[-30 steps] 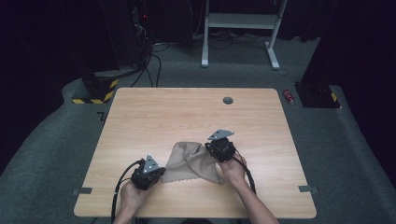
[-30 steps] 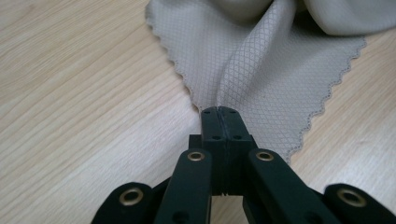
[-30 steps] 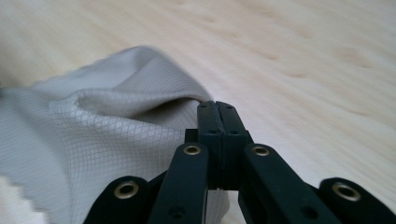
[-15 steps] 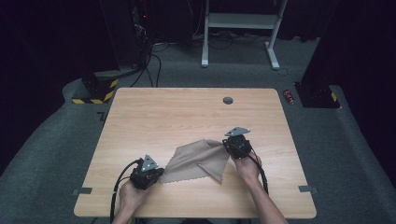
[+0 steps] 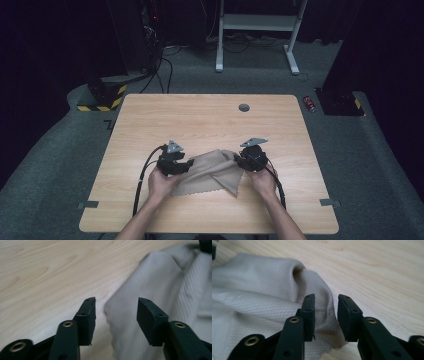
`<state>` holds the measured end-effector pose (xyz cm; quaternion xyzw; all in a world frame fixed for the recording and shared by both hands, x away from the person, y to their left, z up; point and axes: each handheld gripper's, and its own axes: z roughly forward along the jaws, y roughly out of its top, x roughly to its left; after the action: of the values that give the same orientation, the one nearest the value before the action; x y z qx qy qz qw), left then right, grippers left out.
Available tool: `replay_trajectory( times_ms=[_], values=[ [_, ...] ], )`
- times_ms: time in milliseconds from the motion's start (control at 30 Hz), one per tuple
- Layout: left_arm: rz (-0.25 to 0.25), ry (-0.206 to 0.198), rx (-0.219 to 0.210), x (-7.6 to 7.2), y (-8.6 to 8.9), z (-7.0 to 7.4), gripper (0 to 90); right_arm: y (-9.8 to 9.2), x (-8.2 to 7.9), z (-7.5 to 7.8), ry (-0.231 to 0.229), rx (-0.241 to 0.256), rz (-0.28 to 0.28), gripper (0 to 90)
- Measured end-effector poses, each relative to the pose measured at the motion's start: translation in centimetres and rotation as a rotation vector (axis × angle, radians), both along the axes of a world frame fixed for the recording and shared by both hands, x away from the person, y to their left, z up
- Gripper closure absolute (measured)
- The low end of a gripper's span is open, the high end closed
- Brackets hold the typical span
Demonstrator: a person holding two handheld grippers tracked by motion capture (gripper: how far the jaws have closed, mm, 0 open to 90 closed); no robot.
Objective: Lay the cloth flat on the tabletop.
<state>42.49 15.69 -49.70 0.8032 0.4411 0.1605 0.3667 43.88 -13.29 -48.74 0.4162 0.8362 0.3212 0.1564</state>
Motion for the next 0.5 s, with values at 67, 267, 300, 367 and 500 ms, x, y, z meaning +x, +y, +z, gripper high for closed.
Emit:
replay_trajectory(
  times_ms=[67, 267, 300, 367, 500],
  values=[
    [-0.001, 0.007, 0.017, 1.0, -0.8, -0.2, 46.6, 0.0, 0.3, -0.5, 0.019, -0.005, 0.001, 68.6],
    [-0.021, 0.045, 0.066, 2.8, -2.9, -1.2, 43.0, -0.1, 0.5, -1.0, 0.055, 0.002, 0.028, 88.5],
    [-0.026, 0.050, 0.086, 3.0, -3.1, -1.5, 44.1, -0.2, 0.5, -1.0, 0.055, 0.002, 0.028, 88.7],
    [-0.036, 0.043, 0.098, 3.0, -3.3, -1.5, 47.7, -0.3, 0.6, -1.0, 0.055, 0.004, 0.020, 88.9],
    [-0.077, 0.058, 0.096, 3.3, -3.6, -1.3, 69.5, -0.4, 0.8, -1.0, 0.048, 0.002, 0.015, 89.0]
  ],
)
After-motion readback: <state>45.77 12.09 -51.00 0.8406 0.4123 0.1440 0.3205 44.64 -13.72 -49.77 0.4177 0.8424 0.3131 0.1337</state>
